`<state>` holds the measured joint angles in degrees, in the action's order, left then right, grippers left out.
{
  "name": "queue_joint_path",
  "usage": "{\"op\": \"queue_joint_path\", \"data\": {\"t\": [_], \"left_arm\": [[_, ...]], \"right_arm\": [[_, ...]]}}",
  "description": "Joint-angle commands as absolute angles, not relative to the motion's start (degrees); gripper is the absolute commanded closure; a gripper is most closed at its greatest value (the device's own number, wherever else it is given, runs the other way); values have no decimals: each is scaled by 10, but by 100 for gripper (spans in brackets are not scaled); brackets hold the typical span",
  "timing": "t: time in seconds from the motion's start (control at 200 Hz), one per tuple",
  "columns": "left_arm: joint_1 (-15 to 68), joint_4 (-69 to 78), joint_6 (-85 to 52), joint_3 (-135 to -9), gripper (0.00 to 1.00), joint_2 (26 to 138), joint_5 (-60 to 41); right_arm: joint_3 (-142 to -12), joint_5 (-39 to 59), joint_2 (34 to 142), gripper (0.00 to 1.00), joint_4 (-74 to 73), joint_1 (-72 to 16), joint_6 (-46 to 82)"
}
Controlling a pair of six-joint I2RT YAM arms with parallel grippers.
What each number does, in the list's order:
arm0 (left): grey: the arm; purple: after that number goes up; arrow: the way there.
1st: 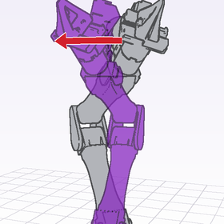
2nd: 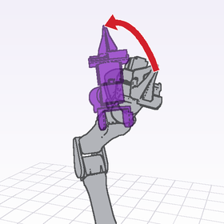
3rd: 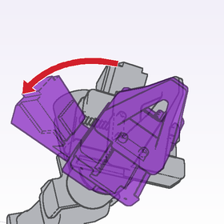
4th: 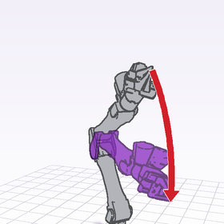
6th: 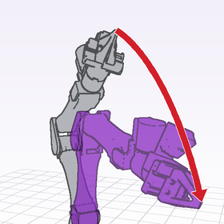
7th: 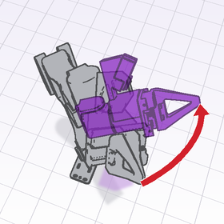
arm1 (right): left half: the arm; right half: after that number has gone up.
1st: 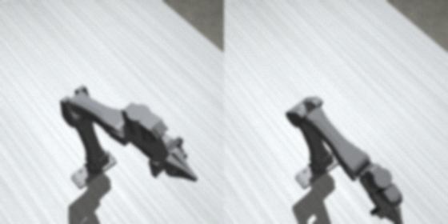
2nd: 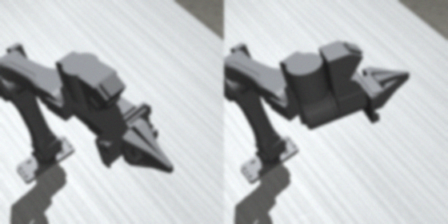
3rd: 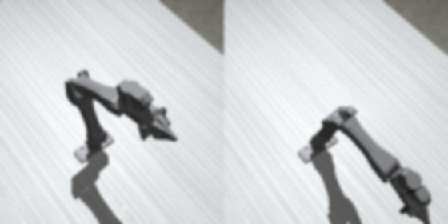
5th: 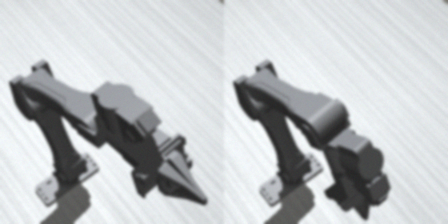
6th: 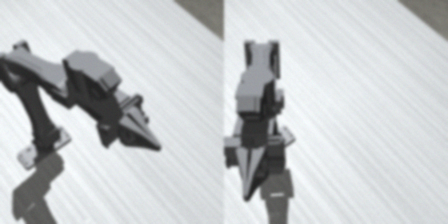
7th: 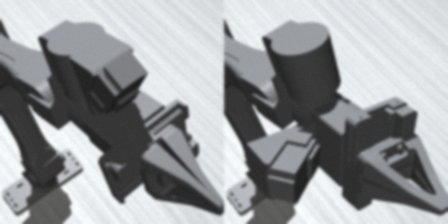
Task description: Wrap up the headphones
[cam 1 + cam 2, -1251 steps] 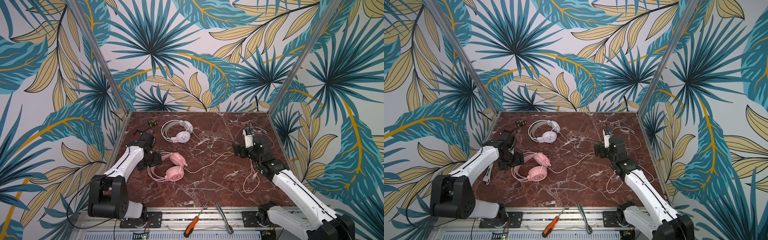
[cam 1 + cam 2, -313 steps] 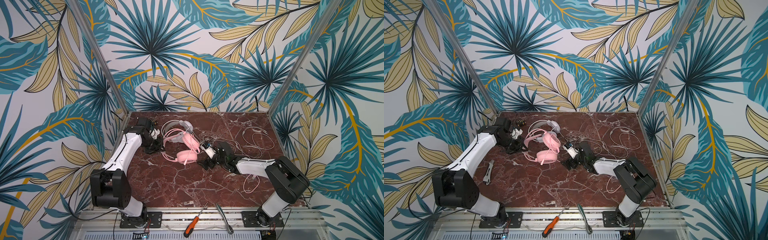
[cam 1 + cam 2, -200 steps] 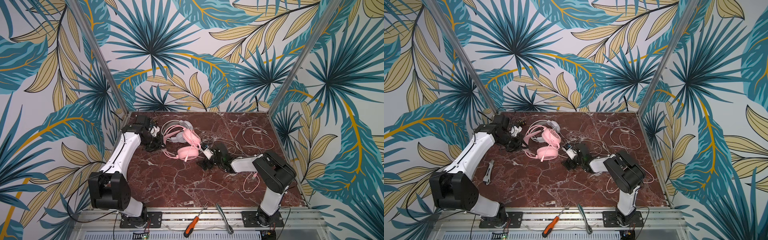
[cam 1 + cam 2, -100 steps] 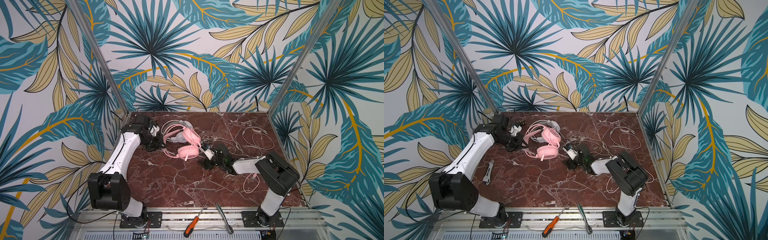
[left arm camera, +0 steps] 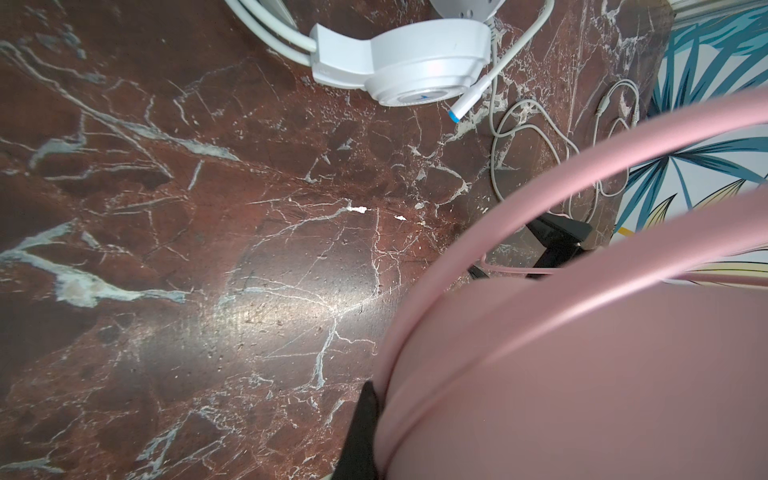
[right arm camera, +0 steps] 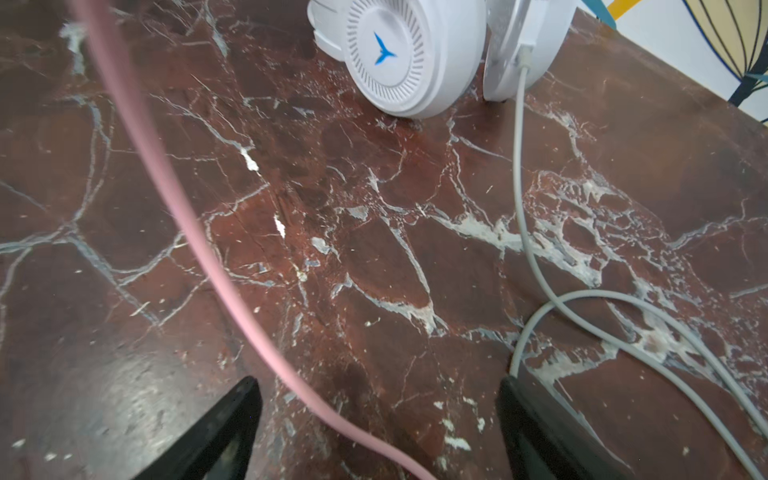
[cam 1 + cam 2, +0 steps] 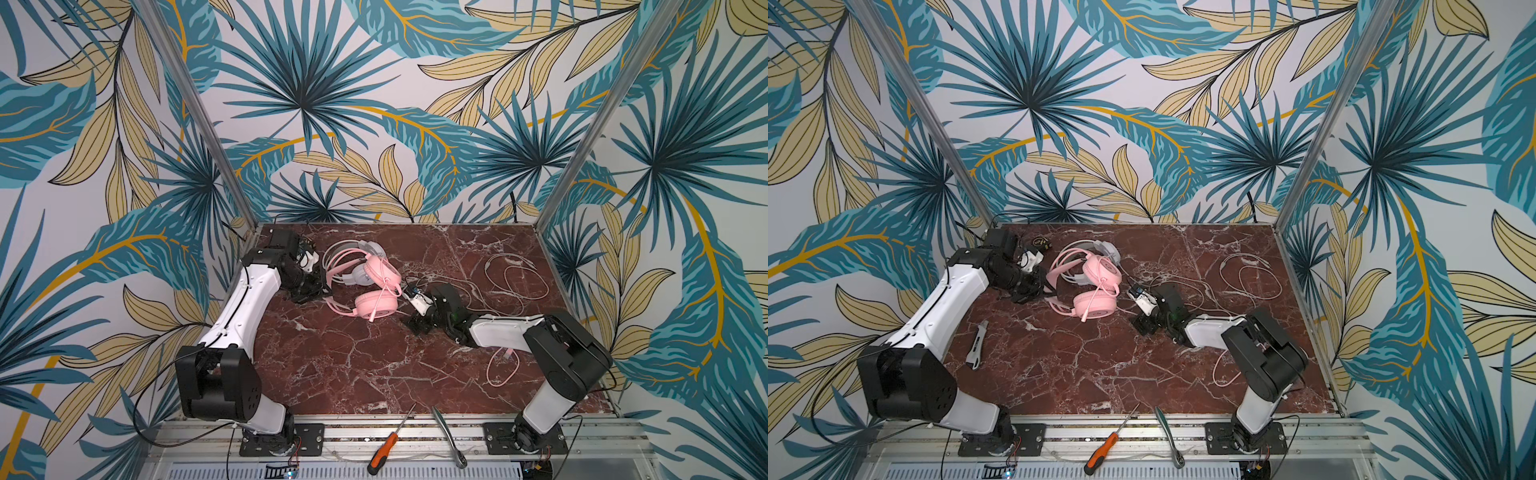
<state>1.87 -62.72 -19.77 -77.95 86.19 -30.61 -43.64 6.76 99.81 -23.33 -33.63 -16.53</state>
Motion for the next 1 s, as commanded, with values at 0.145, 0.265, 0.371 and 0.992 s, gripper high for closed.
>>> {"op": "queue_joint_path", "data": {"t": [0.145,0.265,0.371,0.992], "left_arm": [[14,-632,-193,-805,100,868,-340],[14,-633,-193,-803,100,867,-341],[14,-633,-193,-804,100,866,-341],[14,-633,-208,-827,100,868,-339]], "right_arm": [[-469,57,1049,11,-286,-333,-141],[-466,55,1048,11,-291,-334,-141],[-475,81,1055,13,-276,-333,-144],[-498,218,1067,57,-185,-332,-102]]}}
